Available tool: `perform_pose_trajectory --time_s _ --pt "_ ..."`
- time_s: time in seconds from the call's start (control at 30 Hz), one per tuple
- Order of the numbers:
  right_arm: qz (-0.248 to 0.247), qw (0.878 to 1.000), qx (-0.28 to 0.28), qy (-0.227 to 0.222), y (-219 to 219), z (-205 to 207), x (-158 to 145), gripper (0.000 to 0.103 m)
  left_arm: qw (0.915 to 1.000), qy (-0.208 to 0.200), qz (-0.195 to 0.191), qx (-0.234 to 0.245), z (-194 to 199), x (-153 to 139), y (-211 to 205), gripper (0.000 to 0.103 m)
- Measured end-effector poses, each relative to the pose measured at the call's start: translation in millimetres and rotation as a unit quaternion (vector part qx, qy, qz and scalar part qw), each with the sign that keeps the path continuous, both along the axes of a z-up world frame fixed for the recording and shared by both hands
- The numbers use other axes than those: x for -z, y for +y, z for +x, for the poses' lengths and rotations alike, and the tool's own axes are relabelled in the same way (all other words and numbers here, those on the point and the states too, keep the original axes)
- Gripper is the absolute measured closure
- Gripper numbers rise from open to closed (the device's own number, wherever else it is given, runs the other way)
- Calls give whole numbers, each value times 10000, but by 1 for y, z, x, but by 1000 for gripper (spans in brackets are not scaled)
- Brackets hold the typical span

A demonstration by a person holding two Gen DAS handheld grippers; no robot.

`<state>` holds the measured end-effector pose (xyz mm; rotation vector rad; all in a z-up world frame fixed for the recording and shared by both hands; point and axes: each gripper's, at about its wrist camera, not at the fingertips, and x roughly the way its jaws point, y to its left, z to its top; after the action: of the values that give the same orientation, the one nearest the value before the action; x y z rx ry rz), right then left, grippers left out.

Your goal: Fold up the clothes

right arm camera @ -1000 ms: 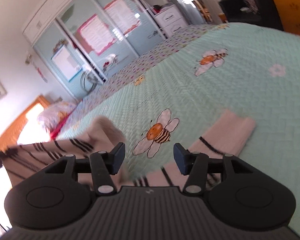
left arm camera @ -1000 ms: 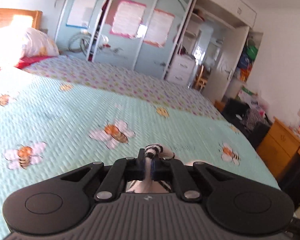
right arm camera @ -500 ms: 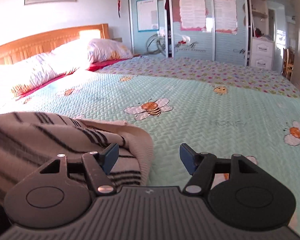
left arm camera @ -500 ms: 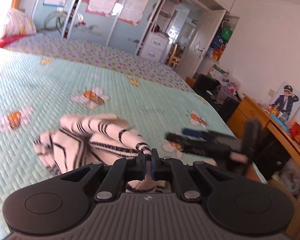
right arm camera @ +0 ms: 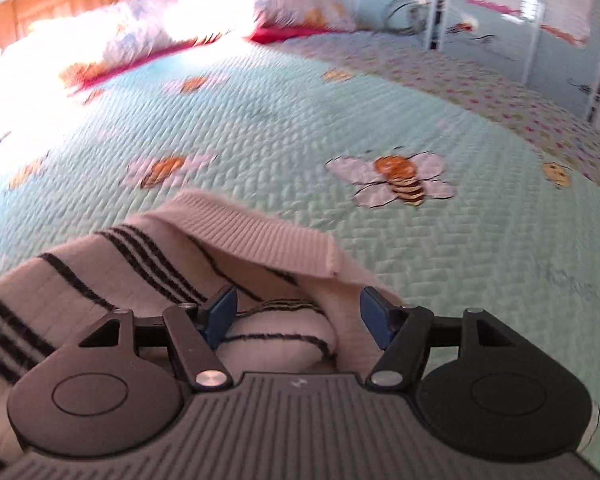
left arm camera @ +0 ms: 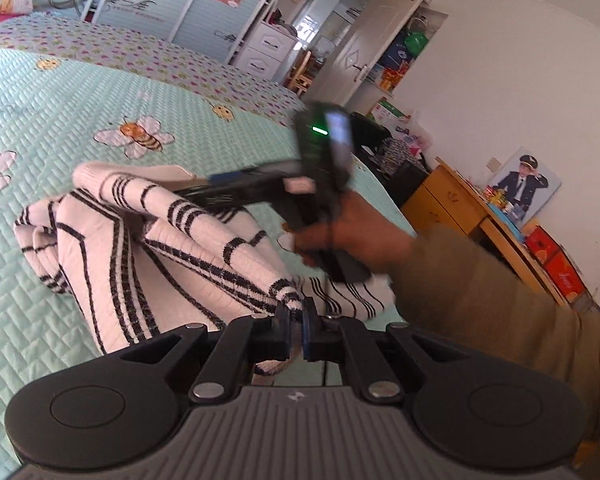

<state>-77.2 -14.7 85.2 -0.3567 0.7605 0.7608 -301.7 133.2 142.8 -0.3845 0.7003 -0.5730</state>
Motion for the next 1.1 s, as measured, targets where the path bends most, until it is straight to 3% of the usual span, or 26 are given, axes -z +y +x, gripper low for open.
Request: perform_pose_trajectory --time_s 0.07,0.13,0.2,0.23,0.3,0.33,0.4,0.5,0.57,0.67,0.73,0.8,0.9,1.0,1.1 --pt "-406 9987 -275 -150 24 6 5 35 9998 19 5 209 0 5 -1 99" --pt "-240 9994 -202 -124 41 17 1 35 9992 107 -47 387 2 12 -2 99" --pt "637 9943 839 150 26 50 -4 35 9985 157 -65 512 3 17 -4 99" --pt "1076 9844 1361 288 18 66 -7 35 9984 169 -60 543 3 18 -4 99" --pt "1759 9431 2756 604 -21 93 -1 35 9980 188 -68 597 4 21 -5 99" --pt "1860 9131 3549 760 -47 104 10 35 9980 184 -126 599 5 22 -3 99" --pt "1828 8693 4483 997 -99 108 30 34 9980 196 -234 547 5 25 1 99" --pt "1850 8453 4749 1602 -164 89 52 35 9982 309 -375 360 10 30 8 99" --pt "2086 8546 4498 1546 -192 50 48 34 9973 418 -557 245 13 35 12 99" --pt "2360 8895 3669 1357 -201 -21 31 33 9963 500 -695 124 15 36 9 99" --pt "2812 8976 3010 1573 -189 -60 22 29 9974 449 -550 147 12 31 -2 99" --pt "3243 8971 2423 1770 -169 -90 12 25 9982 399 -397 224 8 28 -13 99" --pt "3683 8841 2003 2065 -136 -110 -2 24 9987 389 -162 293 3 29 -26 99" --pt "3180 8816 2008 2851 -99 -115 3 20 9987 406 7 301 -2 33 -32 99" --pt "3167 8573 1794 3641 -80 -127 25 25 9985 494 115 201 -4 38 -33 99"
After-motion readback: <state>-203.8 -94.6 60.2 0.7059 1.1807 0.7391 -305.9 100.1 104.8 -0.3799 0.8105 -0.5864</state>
